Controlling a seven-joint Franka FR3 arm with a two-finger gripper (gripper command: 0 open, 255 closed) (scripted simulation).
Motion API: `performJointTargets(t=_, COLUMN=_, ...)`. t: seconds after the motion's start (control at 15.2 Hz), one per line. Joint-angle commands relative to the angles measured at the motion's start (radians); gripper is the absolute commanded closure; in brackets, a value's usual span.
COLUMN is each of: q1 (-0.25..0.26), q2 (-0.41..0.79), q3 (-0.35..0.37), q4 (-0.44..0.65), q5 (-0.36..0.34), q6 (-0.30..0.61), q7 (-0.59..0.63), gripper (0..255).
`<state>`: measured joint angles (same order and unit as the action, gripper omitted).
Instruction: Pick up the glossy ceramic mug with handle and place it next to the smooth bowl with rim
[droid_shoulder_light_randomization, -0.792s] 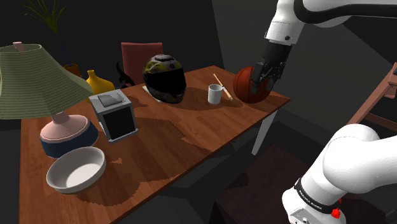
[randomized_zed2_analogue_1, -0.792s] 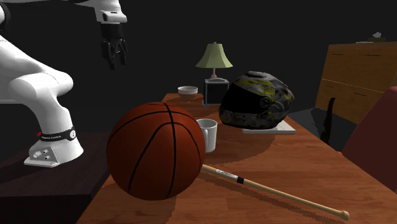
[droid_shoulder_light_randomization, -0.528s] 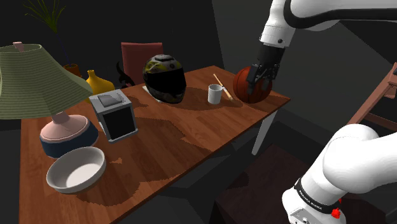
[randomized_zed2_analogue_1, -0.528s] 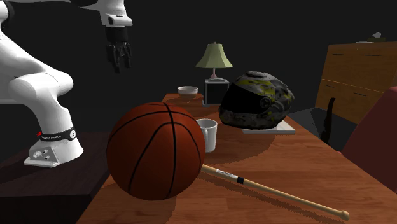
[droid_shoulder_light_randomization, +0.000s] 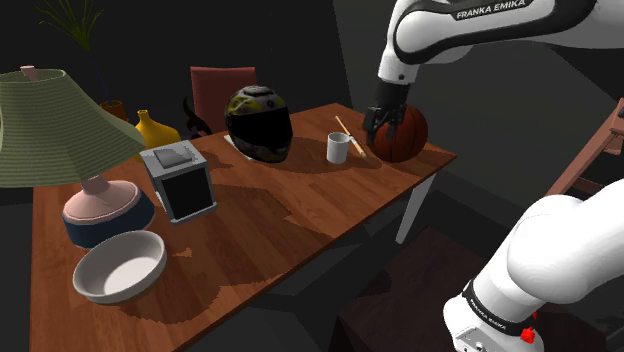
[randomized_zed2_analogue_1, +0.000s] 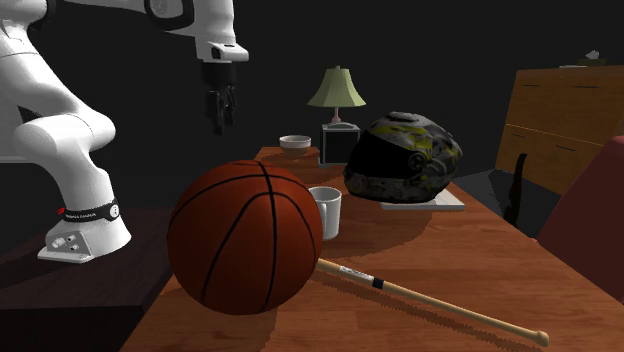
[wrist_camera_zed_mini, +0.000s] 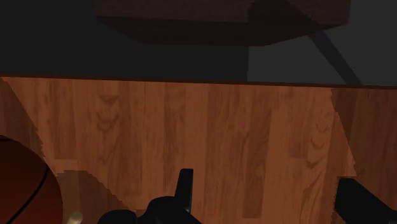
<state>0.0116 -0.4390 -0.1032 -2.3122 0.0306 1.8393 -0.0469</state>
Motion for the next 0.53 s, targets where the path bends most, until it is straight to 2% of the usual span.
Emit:
performJointTargets(t=0.0, q1=0.002, q2=0.079, q3=-0.006, q4=0.040, q5=-0.007, q6=0.038, q7=-0.020, gripper=0)
performJointTargets(t=0.46, q1=-0.003, q2=0.349, q3=-0.033, q4=0.215, q5=-0.024, q6=0.131, q7=-0.097, gripper=0)
